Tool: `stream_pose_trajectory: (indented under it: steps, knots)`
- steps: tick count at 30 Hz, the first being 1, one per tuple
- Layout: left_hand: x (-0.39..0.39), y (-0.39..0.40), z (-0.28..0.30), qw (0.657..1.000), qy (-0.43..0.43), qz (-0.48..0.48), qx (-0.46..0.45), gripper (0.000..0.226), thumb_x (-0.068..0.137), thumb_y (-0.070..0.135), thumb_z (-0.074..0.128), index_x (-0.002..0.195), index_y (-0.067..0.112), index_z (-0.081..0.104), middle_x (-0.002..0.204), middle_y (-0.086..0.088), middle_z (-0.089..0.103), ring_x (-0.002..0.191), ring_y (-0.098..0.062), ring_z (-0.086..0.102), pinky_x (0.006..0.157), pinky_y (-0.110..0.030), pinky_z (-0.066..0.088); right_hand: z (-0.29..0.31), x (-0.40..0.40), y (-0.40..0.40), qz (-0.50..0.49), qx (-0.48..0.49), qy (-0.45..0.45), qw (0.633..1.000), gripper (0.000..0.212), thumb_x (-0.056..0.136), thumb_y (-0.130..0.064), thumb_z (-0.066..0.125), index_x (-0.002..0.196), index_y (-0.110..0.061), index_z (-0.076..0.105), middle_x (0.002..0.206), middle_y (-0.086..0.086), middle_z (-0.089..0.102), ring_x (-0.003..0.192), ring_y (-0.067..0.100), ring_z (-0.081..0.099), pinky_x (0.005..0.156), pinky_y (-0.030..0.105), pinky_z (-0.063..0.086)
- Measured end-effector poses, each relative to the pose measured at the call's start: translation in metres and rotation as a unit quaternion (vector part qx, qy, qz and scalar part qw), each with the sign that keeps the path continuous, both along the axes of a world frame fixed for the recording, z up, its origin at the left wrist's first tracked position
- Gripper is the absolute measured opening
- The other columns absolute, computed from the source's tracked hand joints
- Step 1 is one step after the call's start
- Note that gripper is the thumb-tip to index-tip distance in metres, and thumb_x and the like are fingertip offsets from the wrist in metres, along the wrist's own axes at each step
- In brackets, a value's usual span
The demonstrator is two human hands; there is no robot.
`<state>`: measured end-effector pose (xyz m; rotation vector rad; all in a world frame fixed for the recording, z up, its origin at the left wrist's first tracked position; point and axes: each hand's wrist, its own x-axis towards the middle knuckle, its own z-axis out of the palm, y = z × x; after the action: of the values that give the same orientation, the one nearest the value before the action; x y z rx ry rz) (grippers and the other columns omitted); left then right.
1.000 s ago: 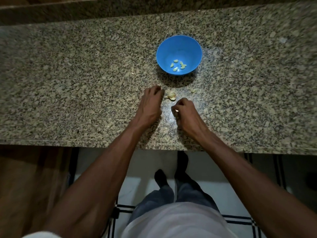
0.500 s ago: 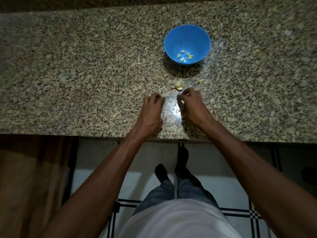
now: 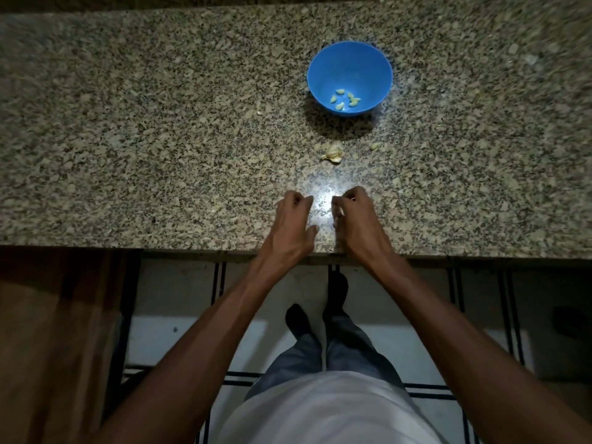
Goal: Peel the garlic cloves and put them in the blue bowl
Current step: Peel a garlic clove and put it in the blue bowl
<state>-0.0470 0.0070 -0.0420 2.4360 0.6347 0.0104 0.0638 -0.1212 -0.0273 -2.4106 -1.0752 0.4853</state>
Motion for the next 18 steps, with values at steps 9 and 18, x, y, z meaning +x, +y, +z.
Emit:
stream_pose_trajectory:
  steps: [9,18]
  knots:
    - [-0.001,0.022,0.007,1.000,0.001,0.012,-0.023,0.058,0.092,0.026,0.075,0.142,0.007,0.055,0.130,-0.009,0.047,0.120,-0.023,0.044,0.096,-0.031,0.043,0.007,0.021,0.000,0.014,-0.023,0.026,0.999,0.018,0.091,-0.003,0.076,0.107,-0.004,0.071,0.117,0.014,0.053,0.102,0.028,0.056,0.067,0.016,0.039]
    - [0.019,0.001,0.009,1.000,-0.009,-0.024,0.014,0.021,0.093,0.005,0.070,0.112,0.009,0.077,0.099,-0.007,0.056,0.083,-0.020,0.056,0.071,-0.030,0.044,-0.005,-0.013,0.012,-0.004,-0.006,-0.005,1.000,0.025,0.092,0.004,0.058,0.111,0.000,0.073,0.111,0.022,0.057,0.098,0.039,0.057,0.083,0.048,0.052]
